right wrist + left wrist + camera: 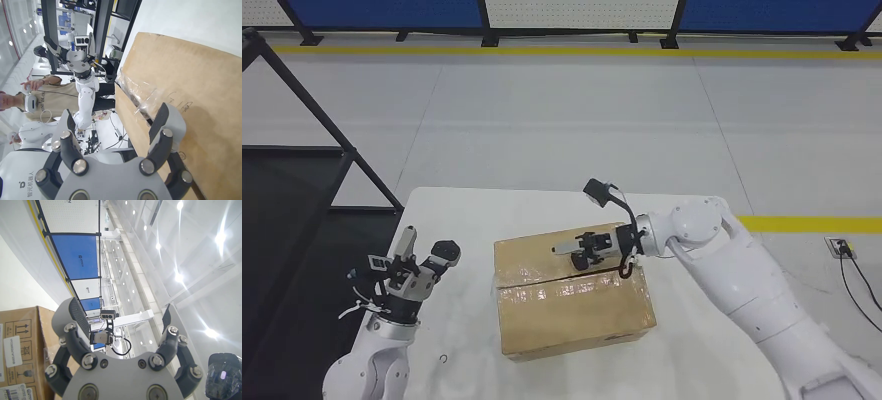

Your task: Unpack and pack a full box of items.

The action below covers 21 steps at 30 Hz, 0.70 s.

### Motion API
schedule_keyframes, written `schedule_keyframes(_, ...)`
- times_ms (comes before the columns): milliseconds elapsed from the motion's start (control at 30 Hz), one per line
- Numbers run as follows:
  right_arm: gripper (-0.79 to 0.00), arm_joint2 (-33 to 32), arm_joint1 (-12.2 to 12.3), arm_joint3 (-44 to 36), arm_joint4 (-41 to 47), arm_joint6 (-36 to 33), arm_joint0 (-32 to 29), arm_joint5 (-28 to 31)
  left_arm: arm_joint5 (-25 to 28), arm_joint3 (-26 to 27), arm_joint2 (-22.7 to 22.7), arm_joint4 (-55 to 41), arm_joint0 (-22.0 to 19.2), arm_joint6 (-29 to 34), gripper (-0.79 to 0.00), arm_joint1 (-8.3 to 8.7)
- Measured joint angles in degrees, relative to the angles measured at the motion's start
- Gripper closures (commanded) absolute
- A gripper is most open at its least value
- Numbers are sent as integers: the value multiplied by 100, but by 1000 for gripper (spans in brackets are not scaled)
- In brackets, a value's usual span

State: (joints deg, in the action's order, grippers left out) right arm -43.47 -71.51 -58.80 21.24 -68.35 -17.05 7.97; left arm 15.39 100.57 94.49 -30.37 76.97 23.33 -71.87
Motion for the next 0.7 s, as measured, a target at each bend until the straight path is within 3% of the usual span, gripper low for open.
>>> schedule_keyframes(233, -785, 5, -108, 139, 149, 597, -99, -122, 15, -53, 38, -50, 6, 6, -785, 5)
schedule_keyframes(467, -785, 221, -186, 119, -148, 65, 18, -32, 13, -81, 38, -58, 10, 19, -785, 9)
schedule_keyframes(700, -785, 204, -236, 260, -104, -49, 37, 91, 18, -105, 22, -54, 13, 30, -785, 11)
